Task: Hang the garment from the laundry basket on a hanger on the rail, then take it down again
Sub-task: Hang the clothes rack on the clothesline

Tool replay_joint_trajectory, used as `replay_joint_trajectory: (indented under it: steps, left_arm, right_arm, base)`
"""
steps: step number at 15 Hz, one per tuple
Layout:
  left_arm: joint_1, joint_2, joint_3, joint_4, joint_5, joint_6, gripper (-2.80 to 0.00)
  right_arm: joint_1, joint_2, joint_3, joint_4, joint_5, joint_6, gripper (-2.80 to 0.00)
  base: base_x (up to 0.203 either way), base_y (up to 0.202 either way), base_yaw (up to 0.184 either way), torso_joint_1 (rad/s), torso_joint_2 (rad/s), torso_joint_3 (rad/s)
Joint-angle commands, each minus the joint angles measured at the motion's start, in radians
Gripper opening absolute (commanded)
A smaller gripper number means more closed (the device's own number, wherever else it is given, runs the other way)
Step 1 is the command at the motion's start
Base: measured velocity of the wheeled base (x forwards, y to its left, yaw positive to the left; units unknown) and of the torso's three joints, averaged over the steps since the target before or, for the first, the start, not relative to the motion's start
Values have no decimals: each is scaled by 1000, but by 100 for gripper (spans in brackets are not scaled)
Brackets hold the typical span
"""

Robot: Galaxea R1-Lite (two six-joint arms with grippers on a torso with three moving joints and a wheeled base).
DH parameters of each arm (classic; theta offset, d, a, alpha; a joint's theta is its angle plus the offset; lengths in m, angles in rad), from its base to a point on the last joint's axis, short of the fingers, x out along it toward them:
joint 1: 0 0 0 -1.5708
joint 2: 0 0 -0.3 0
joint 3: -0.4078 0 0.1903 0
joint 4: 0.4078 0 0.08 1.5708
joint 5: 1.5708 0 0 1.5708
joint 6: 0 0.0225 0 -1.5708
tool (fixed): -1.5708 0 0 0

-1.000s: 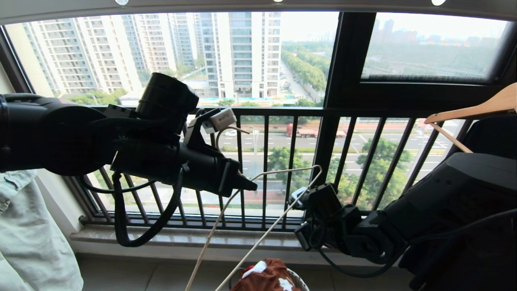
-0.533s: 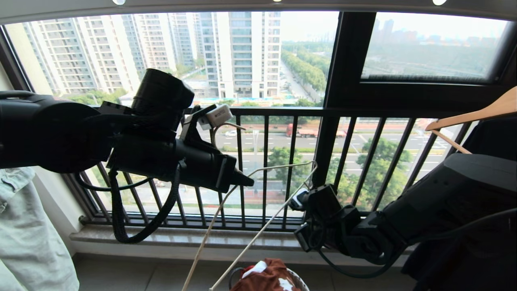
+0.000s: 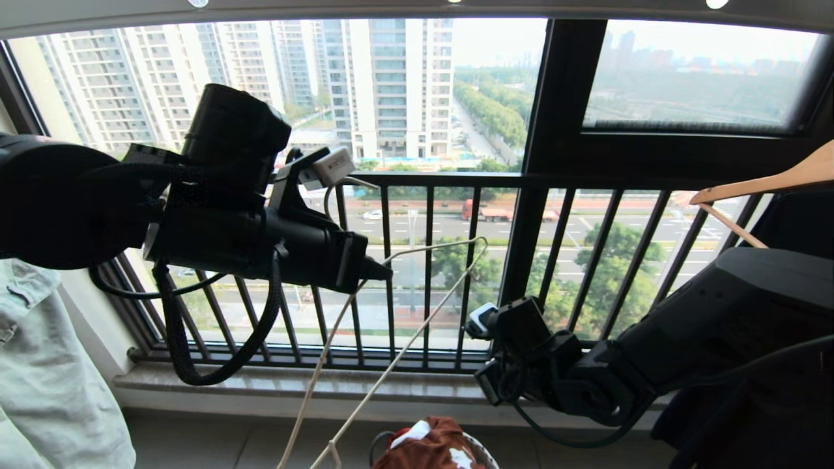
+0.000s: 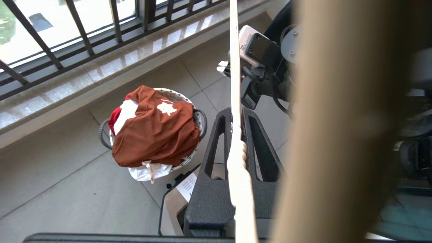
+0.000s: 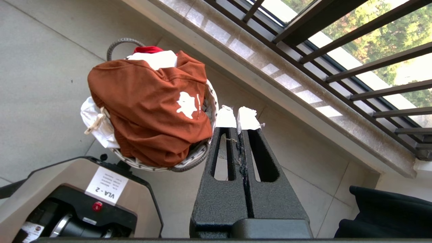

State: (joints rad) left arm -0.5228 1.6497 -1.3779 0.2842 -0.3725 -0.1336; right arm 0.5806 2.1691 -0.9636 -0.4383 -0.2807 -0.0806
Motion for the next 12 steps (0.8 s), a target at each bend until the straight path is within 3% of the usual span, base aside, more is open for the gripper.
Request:
replay_joint_trajectory:
  steps: [1,9,12]
  left_arm:
    - [0,-11,0,1,6,-1,-280]
    - [1,-43,45,1,80,-4,-280]
    - [2,-98,110,1,183,-29,-280]
  right_arm:
    - [1,1,0,-3,-2,-1,-280]
    - [15,-19,8,-3,-2,-10,-280]
    - [15,-23,8,-3,-2,-10,-280]
  base:
    - [0,0,0,0,0,0]
    - [0,0,0,0,0,0]
    - [0,0,0,0,0,0]
